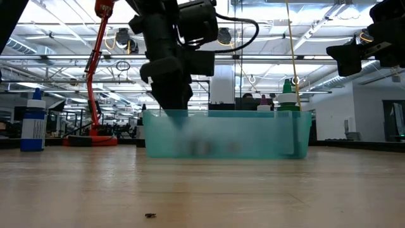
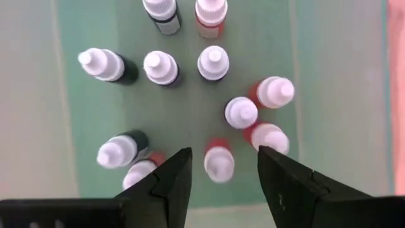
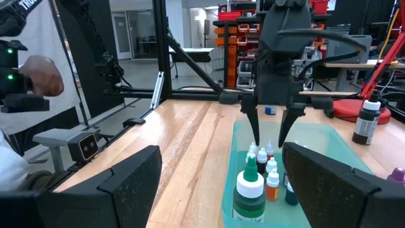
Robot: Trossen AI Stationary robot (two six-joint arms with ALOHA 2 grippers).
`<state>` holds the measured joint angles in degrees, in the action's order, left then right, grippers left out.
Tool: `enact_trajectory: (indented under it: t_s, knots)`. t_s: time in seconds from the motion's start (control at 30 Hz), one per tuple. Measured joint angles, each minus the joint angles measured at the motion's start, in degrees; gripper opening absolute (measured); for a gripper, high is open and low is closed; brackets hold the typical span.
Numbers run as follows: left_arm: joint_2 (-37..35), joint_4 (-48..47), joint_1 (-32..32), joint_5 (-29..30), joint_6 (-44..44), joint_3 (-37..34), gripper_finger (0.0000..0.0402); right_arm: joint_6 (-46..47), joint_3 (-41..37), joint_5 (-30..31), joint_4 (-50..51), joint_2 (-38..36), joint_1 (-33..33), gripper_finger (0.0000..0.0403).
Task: Pick & Place food coloring
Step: Put the big blue food coloring bottle into the bin
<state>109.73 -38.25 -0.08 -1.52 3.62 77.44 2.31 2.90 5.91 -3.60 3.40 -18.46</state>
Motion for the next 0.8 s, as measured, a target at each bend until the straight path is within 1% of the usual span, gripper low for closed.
enact_trajectory:
  t_s: [0.27, 0.33, 0.4, 0.5, 0.6, 0.73, 0.8]
  knots:
    - [-0.54, -14.83, -0.02, -0.06, -0.29, 8.65, 0.0182, 0.0, 0.01, -0.01, 0.01, 0.0, -0.01, 0.0313]
    - [-1.51, -16.02, -0.21, -0.07, -0.58, 10.61, 0.0182, 0.0, 0.01, 0.0, 0.0, 0.0, 0.0, 0.0313]
    - [-3.6, -15.63, -0.47, 0.02, -0.05, 10.93, 0.0182, 0.0, 0.02, -0.02, 0.0, 0.0, -0.02, 0.0313]
    - [-7.88, -14.5, -1.04, -0.01, 0.14, 10.96, 0.0182, 0.0, 0.0, 0.0, 0.01, 0.02, -0.02, 0.0313]
    - [-13.32, -14.48, -2.18, -0.04, -2.33, 10.98, 0.0182, 0.0, 0.01, -0.01, 0.02, 0.02, 0.0, 0.0313]
    - [-21.56, -15.46, -5.16, 0.07, -3.27, 10.91, 0.0182, 0.0, 0.0, -0.01, 0.01, 0.01, -0.02, 0.0313]
    - [-26.38, -14.16, -7.12, 0.78, -2.46, 9.76, 0.0182, 0.0, 0.01, 0.0, 0.01, 0.0, 0.0, 0.0313]
